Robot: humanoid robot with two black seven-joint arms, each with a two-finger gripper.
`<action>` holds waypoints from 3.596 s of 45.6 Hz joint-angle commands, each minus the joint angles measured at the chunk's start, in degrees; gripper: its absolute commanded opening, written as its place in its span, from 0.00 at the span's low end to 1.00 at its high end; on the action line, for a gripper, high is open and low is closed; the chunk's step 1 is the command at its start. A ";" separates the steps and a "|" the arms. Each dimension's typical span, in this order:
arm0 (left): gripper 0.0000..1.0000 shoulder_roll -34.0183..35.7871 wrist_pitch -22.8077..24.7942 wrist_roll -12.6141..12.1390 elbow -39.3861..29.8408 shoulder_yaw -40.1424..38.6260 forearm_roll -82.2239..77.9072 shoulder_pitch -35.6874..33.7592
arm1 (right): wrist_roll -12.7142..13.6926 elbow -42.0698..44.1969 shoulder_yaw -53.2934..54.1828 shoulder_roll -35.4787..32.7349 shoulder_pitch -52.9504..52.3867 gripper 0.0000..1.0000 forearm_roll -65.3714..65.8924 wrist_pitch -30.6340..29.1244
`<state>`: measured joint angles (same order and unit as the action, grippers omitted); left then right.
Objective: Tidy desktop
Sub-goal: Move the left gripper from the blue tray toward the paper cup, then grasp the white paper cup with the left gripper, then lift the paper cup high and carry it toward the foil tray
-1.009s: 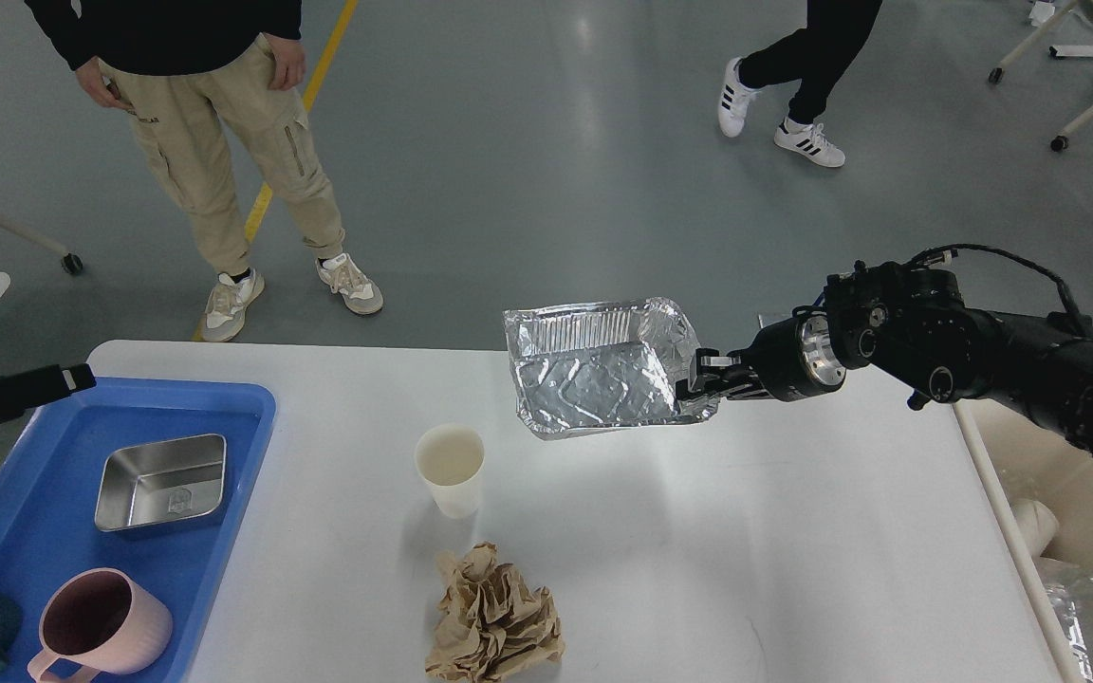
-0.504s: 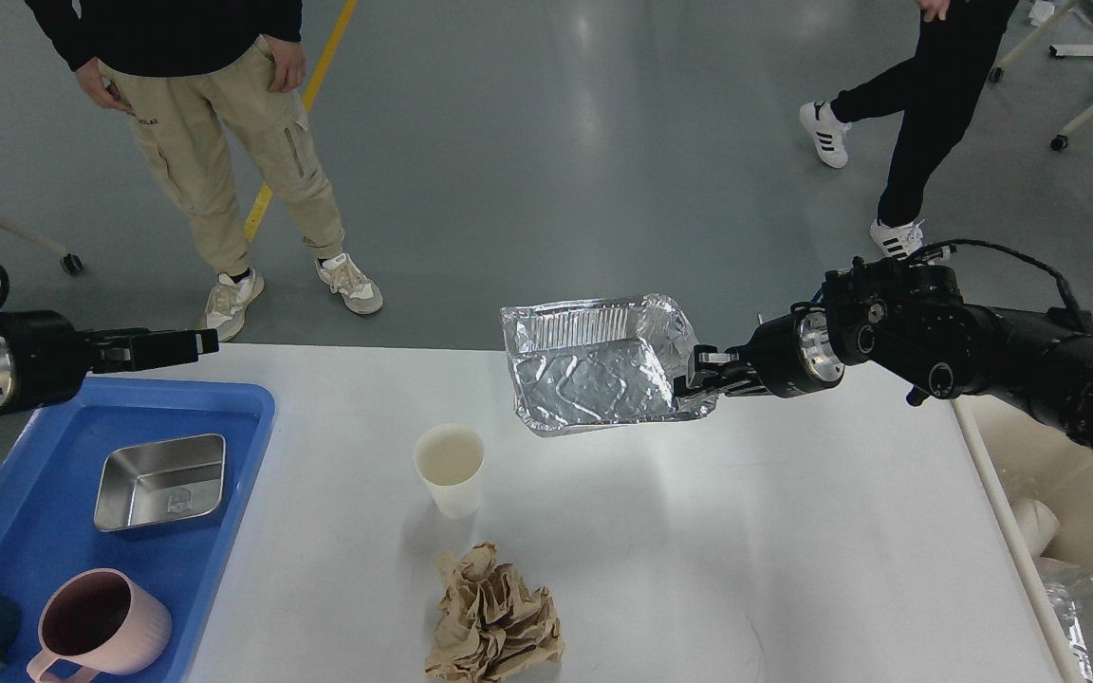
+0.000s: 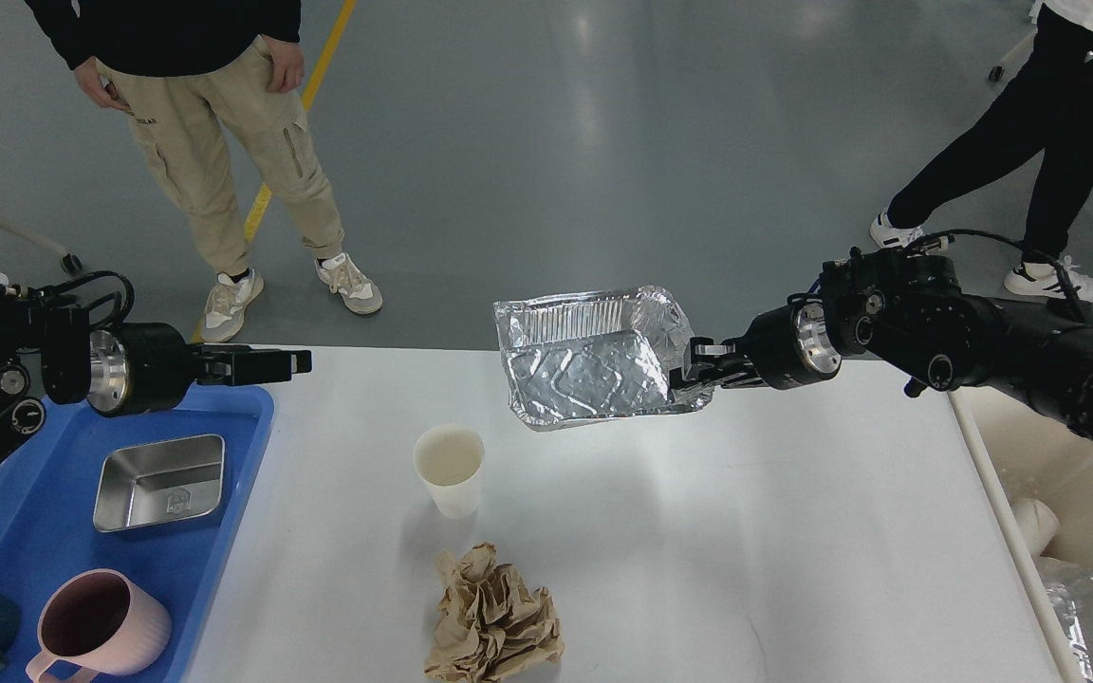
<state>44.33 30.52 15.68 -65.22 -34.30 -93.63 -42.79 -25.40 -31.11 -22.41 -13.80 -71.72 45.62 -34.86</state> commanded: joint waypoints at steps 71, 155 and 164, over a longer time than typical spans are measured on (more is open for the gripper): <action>0.91 -22.17 -2.83 6.03 17.93 25.42 -9.11 -12.67 | -0.09 -4.14 1.41 -3.42 -0.88 0.00 0.00 1.29; 0.01 5.58 -4.42 21.76 -4.64 28.60 -7.27 -16.54 | 0.61 -4.49 1.94 -5.18 0.09 0.00 0.09 1.90; 0.02 15.17 -4.15 21.76 -12.91 22.09 0.63 -16.45 | 0.79 -4.66 1.76 -5.10 0.18 0.00 0.09 1.90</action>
<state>54.52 26.29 37.44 -74.32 -8.69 -97.46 -59.29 -24.66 -35.69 -20.54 -18.93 -71.58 45.70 -32.96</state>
